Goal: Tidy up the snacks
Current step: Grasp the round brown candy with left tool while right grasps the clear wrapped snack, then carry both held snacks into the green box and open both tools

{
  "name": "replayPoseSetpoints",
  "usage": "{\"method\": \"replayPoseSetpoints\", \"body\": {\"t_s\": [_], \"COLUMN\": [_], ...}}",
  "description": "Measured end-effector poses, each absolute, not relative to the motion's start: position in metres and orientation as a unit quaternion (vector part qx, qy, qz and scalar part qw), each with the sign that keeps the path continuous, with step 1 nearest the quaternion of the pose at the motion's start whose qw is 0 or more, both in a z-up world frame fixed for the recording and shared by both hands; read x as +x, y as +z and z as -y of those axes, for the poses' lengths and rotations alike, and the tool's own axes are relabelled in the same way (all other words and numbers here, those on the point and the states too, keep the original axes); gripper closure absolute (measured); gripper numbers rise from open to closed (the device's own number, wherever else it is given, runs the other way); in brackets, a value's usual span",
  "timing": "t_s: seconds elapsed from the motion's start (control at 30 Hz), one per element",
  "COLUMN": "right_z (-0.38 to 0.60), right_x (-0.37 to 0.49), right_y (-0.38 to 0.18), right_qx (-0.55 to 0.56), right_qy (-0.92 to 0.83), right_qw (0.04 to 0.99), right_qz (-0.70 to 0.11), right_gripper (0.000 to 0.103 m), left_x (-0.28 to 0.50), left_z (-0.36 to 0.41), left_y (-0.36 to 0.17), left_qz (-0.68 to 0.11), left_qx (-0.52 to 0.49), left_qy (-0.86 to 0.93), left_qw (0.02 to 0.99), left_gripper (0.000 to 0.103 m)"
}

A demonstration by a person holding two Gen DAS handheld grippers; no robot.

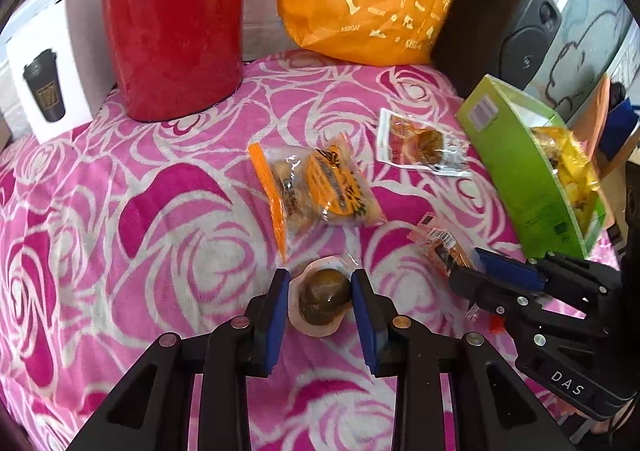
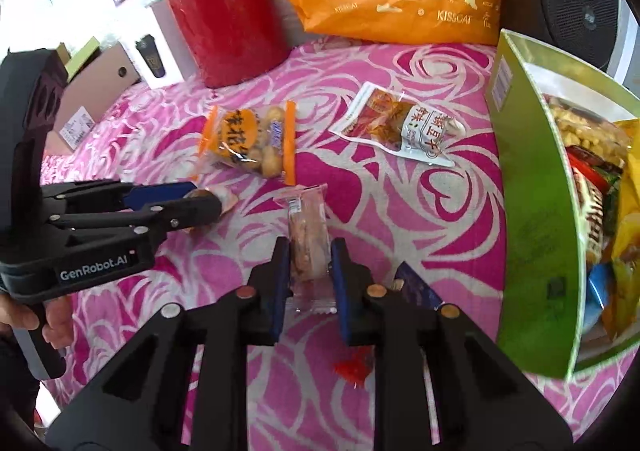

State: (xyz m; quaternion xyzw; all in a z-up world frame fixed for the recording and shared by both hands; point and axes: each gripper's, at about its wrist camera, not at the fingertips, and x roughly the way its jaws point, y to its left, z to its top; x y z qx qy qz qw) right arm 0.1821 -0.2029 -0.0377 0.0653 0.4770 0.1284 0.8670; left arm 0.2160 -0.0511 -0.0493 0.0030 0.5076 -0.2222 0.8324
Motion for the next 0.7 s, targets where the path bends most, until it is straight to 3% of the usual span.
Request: {"method": "replayPoseSetpoints", "body": {"t_s": [0.33,0.7], "right_z": [0.212,0.300], "right_x": [0.144,0.096], "right_y": [0.002,0.037], "right_qx": [0.090,0.130], "right_qy": [0.129,0.026], "right_qw": [0.891,0.922], "right_qz": [-0.427,-0.365], "right_gripper": [0.081,0.081], "left_x": [0.175,0.160], "left_z": [0.059,0.136], "left_y": [0.011,0.059], "left_qz": [-0.455,-0.418], "left_qx": [0.003,0.020], "left_qy": [-0.255,-0.330], "left_qw": [0.853,0.846], "left_gripper": [0.072,0.072]}}
